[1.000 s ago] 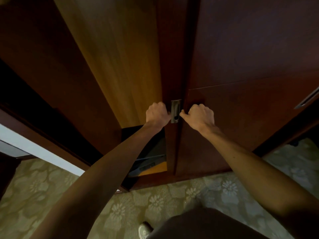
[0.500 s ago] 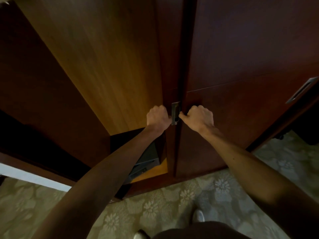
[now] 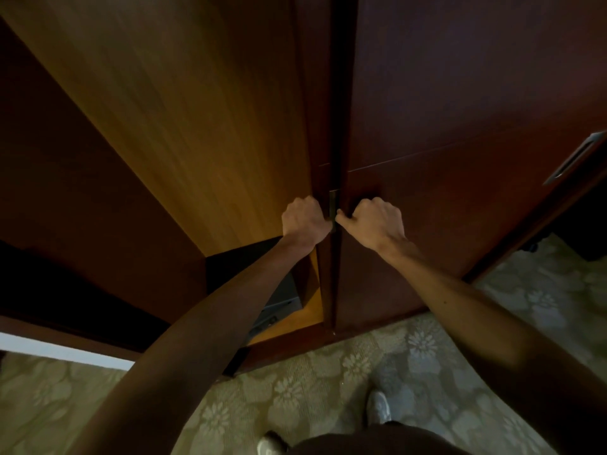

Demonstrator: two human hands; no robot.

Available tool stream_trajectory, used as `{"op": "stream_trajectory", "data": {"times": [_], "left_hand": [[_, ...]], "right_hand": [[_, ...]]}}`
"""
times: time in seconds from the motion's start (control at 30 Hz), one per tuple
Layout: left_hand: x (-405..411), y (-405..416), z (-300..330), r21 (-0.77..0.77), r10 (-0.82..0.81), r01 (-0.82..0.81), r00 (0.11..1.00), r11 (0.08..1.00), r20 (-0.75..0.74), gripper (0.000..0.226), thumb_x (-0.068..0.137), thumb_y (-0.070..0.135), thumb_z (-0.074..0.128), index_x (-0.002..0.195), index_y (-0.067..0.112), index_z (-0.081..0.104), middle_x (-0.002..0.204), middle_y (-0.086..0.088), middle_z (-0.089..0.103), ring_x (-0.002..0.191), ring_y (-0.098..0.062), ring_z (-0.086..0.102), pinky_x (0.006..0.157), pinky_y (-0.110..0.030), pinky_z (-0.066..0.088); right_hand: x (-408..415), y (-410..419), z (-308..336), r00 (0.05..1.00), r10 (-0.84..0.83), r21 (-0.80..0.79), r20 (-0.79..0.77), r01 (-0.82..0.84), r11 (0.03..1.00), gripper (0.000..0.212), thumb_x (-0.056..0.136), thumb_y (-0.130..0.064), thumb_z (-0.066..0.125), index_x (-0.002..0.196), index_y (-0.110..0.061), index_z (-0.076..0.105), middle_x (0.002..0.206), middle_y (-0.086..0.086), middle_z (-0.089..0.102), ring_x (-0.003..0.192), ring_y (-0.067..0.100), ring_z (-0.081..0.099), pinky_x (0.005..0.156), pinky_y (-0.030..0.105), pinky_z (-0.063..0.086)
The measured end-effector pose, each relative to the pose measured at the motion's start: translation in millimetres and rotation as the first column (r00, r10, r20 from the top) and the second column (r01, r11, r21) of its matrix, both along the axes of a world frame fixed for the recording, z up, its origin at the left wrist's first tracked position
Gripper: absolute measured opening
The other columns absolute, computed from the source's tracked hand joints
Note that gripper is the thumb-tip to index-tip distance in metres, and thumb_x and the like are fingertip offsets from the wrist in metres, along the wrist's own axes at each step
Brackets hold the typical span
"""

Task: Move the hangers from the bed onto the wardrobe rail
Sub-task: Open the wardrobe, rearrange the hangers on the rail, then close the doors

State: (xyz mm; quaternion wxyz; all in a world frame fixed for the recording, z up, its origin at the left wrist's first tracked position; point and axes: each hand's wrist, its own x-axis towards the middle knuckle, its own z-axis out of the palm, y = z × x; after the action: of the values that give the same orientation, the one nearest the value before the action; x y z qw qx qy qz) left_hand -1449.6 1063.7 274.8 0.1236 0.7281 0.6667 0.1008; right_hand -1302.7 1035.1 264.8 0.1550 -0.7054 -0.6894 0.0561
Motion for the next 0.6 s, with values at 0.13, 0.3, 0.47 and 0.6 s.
{"op": "stream_trajectory", "data": {"times": [0.13, 0.3, 0.47, 0.6], "left_hand": [[2, 0, 1, -0.006, -0.008, 0.008, 1.0, 1.0, 0.012, 0.02, 0.087, 0.032, 0.074, 0.086, 0.015, 0.063, 0.082, -0.001, 0.063, 0.076, -0.017, 0.065, 0.062, -0.03, 0.053], [1, -1, 3, -0.004, -0.002, 0.002, 1.0, 1.0, 0.029, 0.022, 0.089, 0.034, 0.07, 0.088, 0.013, 0.065, 0.083, -0.002, 0.064, 0.074, -0.018, 0.064, 0.058, -0.029, 0.047], [-5, 1, 9, -0.076, -0.019, 0.023, 0.998, 0.997, 0.06, 0.022, 0.089, 0.034, 0.069, 0.08, 0.016, 0.061, 0.078, -0.001, 0.06, 0.072, -0.019, 0.062, 0.058, -0.03, 0.048], [-17, 0, 19, -0.1, -0.058, 0.063, 0.997, 0.993, 0.048, 0.026, 0.093, 0.032, 0.064, 0.072, 0.018, 0.058, 0.074, 0.001, 0.059, 0.067, -0.017, 0.061, 0.055, -0.028, 0.045]], "right_hand": [[-4, 1, -1, 1.0, 0.002, -0.002, -0.004, -0.002, 1.0, 0.06, 0.097, -0.055, 0.048, 0.049, -0.019, 0.054, 0.052, -0.002, 0.056, 0.052, 0.019, 0.06, 0.054, 0.029, 0.047], [-11, 0, 0, 0.999, -0.028, -0.017, -0.023, 0.028, 0.999, 0.056, 0.097, -0.053, 0.046, 0.051, -0.02, 0.05, 0.055, 0.0, 0.056, 0.058, 0.024, 0.064, 0.061, 0.037, 0.057], [-17, -5, 5, 0.999, -0.046, -0.031, -0.026, 0.045, 0.998, 0.048, 0.098, -0.048, 0.048, 0.059, -0.021, 0.054, 0.069, 0.002, 0.059, 0.065, 0.024, 0.06, 0.063, 0.033, 0.048], [-32, -10, 21, 0.998, -0.007, -0.065, -0.057, 0.003, 0.998, 0.043, 0.097, -0.045, 0.05, 0.065, -0.021, 0.065, 0.073, 0.002, 0.067, 0.07, 0.022, 0.067, 0.069, 0.038, 0.057]]}}
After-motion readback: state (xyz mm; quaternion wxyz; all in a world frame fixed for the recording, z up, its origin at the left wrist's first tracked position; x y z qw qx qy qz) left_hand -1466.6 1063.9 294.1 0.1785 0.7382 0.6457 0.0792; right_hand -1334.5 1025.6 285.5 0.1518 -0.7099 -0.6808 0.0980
